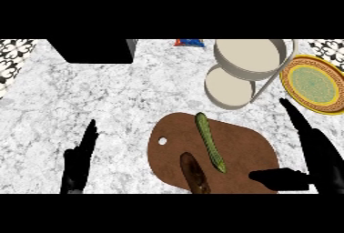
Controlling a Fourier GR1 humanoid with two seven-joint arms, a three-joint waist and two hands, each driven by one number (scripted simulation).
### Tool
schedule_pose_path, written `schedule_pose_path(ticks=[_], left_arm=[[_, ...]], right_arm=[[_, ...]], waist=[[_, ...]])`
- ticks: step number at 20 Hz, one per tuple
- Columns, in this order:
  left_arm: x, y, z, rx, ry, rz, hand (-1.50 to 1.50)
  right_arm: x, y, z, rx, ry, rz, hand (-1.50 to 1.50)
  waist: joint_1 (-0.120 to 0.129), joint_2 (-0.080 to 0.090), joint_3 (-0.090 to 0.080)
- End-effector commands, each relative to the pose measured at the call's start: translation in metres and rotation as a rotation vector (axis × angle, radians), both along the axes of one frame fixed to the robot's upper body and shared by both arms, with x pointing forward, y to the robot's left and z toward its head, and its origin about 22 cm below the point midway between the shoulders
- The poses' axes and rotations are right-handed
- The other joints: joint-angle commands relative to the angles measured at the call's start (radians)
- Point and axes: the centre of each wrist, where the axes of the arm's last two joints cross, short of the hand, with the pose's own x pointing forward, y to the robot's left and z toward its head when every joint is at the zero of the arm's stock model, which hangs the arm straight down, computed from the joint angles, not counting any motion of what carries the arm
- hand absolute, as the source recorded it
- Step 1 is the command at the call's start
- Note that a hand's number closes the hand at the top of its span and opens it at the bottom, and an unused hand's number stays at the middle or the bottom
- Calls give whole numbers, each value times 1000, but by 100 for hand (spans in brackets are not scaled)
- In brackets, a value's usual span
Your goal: Pick the squash from the cutting board and place it in the tiered basket
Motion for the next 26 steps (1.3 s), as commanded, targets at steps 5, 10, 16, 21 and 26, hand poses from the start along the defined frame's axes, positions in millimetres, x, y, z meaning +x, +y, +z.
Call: schedule_pose_path(ticks=[5,10,16,21,26], left_arm=[[-4,6,-5,-3,14,-8,0],[1,4,8,-3,-2,13,0],[14,-5,-1,6,-21,7,0],[-2,7,13,-12,27,-1,0],[3,7,2,-6,26,1,0]], right_arm=[[0,86,-1,-158,52,-67,-150],[22,102,4,-244,87,-67,-150],[43,126,-23,-375,243,-62,-150],[29,137,-40,-381,291,-54,-150],[59,144,-32,-342,305,-22,-150]], waist=[[3,3,4],[0,2,5],[2,6,4],[-1,1,6],[-2,3,6]])
